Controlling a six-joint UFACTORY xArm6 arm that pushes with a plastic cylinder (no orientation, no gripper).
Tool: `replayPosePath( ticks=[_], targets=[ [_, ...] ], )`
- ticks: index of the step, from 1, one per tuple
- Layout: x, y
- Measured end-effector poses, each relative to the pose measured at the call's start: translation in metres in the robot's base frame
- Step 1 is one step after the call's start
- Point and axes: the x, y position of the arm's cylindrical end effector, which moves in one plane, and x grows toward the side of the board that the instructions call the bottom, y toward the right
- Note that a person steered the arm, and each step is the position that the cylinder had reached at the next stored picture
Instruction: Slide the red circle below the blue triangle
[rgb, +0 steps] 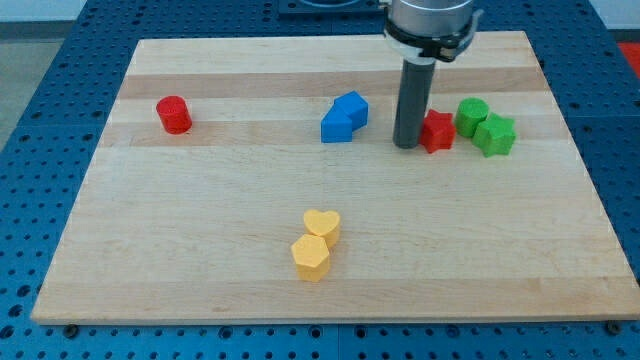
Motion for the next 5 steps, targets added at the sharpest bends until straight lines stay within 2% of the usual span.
replayPosePath(
  ticks=[2,4,5],
  targets=[
    [0.0,0.016],
    [0.037,-0.097],
    [0.039,-0.166]
  ],
)
